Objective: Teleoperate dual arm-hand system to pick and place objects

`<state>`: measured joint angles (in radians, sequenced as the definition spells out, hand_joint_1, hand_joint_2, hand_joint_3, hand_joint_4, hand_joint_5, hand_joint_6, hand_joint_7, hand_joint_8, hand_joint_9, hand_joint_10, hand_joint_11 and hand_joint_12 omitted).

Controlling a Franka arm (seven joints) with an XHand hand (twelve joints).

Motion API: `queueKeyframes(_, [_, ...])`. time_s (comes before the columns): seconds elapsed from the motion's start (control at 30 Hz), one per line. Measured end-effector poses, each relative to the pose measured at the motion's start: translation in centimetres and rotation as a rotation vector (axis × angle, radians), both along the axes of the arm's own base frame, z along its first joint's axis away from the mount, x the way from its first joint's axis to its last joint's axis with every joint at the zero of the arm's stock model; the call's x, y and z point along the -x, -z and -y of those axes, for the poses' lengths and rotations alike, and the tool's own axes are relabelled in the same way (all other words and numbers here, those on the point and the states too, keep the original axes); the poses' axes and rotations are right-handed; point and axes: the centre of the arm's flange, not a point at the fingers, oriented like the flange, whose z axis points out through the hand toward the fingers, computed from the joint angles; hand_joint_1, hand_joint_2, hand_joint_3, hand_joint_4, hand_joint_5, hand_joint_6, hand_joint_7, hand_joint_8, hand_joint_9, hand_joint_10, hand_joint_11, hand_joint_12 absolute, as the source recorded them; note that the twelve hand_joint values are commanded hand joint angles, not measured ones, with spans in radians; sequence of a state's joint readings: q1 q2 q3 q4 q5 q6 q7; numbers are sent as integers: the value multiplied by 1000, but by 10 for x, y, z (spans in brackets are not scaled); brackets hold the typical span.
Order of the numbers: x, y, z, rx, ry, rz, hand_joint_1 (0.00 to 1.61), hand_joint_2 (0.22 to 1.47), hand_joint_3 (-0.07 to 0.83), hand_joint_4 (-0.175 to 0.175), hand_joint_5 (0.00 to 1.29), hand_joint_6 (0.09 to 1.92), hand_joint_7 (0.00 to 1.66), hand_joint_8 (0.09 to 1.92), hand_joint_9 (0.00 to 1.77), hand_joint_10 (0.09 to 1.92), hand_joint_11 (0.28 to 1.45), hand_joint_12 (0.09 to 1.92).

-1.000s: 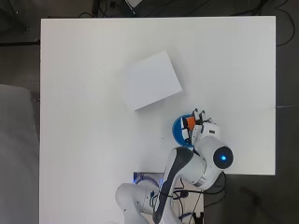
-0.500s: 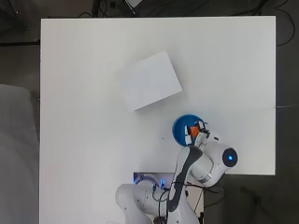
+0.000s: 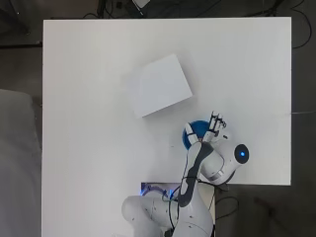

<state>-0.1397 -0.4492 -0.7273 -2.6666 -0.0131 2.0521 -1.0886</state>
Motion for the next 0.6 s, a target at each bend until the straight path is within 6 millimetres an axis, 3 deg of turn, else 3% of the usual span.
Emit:
queueKeyframes(0.17, [-34,-48,-21,78,-83,30,0,875,6,18,19,87,169,87,260,87,420,87])
queueKeyframes(0.27, [-53,-81,-12,141,-75,31,0,934,13,17,85,87,236,87,323,87,434,87])
queueKeyframes(0.4, [-53,-126,-5,175,-86,37,0,973,9,19,143,87,293,87,377,87,443,87])
queueKeyframes(0.5, [-52,-169,-35,223,-122,56,0,964,-1,25,152,87,283,87,392,87,454,87])
queueKeyframes(0.6, [-51,-223,-88,298,-163,84,0,945,-9,39,142,87,255,87,388,87,462,87])
